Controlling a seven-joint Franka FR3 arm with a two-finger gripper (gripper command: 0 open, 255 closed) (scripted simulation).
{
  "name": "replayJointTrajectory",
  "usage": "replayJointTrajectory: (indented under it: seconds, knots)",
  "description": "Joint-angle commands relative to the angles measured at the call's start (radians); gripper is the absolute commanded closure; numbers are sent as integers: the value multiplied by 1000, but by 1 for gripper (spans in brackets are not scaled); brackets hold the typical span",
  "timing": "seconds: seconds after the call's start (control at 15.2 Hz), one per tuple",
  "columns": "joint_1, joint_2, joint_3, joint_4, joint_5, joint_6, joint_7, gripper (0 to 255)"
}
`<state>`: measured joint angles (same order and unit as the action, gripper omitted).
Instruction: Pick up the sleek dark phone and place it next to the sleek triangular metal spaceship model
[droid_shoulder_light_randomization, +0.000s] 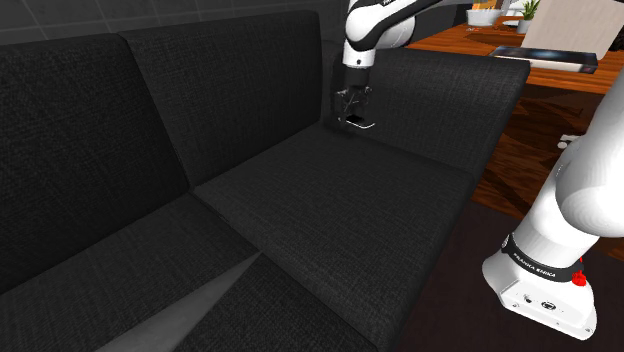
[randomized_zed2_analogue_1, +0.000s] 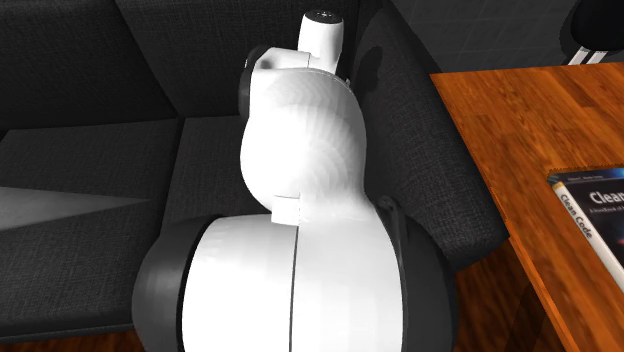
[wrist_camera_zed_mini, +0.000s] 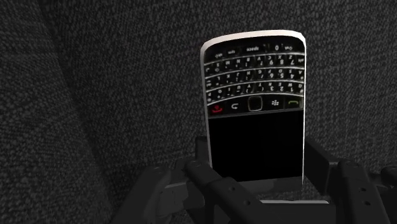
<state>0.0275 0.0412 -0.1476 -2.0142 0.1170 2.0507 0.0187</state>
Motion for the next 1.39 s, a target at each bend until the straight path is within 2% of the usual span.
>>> replayJointTrajectory:
  seconds: [0.0, 0.66, 1.32]
  knots:
    - [-1, -13, -1, 14, -4, -27, 2, 255]
    - [-2, -42, -2, 114, -14, -155, 18, 255]
    - [92, -267, 118, -142, -21, -103, 231, 255]
